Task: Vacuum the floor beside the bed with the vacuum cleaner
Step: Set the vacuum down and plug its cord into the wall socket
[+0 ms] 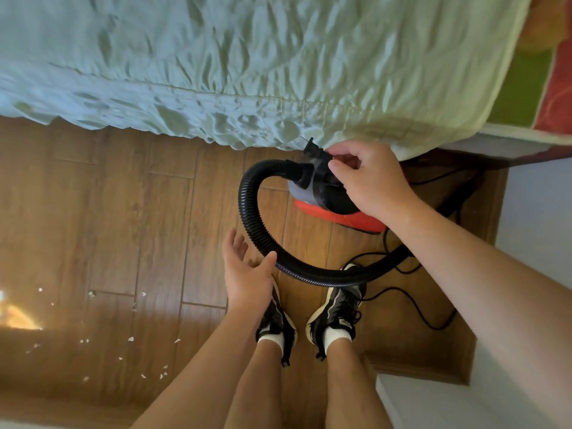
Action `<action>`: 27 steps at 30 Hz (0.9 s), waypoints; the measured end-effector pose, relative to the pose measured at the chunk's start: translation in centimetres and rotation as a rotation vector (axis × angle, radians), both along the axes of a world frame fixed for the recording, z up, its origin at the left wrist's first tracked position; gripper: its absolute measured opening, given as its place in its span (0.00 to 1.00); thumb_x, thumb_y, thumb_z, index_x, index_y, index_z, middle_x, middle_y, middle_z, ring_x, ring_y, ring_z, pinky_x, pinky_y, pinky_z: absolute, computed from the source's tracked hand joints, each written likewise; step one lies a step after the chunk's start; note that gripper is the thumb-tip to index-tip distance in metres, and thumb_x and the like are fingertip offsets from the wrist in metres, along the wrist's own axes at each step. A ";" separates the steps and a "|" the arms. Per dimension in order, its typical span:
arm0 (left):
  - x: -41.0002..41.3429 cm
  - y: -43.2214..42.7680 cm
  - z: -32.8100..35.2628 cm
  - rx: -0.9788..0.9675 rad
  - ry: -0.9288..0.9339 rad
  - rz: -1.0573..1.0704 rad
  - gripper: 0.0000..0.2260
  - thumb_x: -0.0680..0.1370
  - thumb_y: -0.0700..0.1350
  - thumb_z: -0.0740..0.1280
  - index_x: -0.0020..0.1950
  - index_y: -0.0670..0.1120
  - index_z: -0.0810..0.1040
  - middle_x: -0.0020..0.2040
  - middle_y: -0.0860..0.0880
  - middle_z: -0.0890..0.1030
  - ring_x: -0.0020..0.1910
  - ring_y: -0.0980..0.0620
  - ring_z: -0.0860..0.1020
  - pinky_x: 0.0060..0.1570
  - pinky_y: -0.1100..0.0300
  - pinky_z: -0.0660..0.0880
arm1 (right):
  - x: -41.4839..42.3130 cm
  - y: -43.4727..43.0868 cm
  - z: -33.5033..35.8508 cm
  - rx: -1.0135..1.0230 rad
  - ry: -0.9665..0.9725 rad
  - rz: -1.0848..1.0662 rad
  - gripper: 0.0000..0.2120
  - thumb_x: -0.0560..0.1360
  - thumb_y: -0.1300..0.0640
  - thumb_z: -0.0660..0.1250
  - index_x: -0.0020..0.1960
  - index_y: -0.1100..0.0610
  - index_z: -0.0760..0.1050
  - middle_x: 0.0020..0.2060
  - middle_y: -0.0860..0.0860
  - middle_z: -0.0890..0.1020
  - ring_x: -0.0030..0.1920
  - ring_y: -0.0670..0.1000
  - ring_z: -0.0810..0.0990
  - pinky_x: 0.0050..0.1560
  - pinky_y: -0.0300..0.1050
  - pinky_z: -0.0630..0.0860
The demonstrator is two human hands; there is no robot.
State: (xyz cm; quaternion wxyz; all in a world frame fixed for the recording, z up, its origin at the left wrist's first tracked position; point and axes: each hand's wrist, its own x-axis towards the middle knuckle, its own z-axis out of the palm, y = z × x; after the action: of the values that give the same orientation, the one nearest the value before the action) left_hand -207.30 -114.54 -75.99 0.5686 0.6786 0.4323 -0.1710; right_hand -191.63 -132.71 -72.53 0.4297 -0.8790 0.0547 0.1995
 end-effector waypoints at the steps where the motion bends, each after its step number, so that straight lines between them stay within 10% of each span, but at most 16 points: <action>1: 0.2 0.1 0.5 0.026 -0.015 -0.025 0.37 0.78 0.38 0.72 0.81 0.54 0.57 0.77 0.53 0.67 0.75 0.56 0.66 0.62 0.68 0.64 | 0.1 0.2 0.7 0.012 -0.002 -0.014 0.11 0.80 0.62 0.67 0.60 0.57 0.82 0.43 0.43 0.81 0.42 0.40 0.78 0.48 0.33 0.74; 7: 1.8 -1.4 3.3 0.003 -0.104 -0.195 0.35 0.77 0.37 0.73 0.79 0.55 0.62 0.75 0.55 0.71 0.75 0.57 0.68 0.74 0.59 0.64 | 0.8 1.1 4.8 0.100 0.010 -0.114 0.08 0.78 0.62 0.69 0.54 0.52 0.82 0.39 0.44 0.80 0.41 0.46 0.80 0.53 0.55 0.82; 12: 4.0 -3.8 6.3 -0.126 -0.219 -0.352 0.31 0.78 0.38 0.72 0.76 0.55 0.66 0.72 0.59 0.73 0.73 0.63 0.68 0.75 0.60 0.64 | 0.9 1.7 8.5 0.242 0.049 -0.232 0.09 0.79 0.66 0.68 0.51 0.52 0.78 0.38 0.49 0.80 0.38 0.50 0.82 0.41 0.42 0.83; 27: 7.1 -9.7 10.1 -0.400 -0.392 -0.452 0.15 0.79 0.40 0.69 0.66 0.47 0.79 0.58 0.48 0.84 0.61 0.48 0.81 0.64 0.42 0.77 | 1.8 0.0 14.8 0.469 0.068 -0.390 0.08 0.79 0.68 0.68 0.50 0.56 0.77 0.37 0.52 0.79 0.33 0.47 0.81 0.41 0.47 0.84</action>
State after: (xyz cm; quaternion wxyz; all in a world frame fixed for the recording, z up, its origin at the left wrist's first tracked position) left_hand -200.20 -124.26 -65.85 0.7102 0.6521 0.1121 -0.2404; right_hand -189.83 -132.75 -57.74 0.6491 -0.7214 0.1892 0.1499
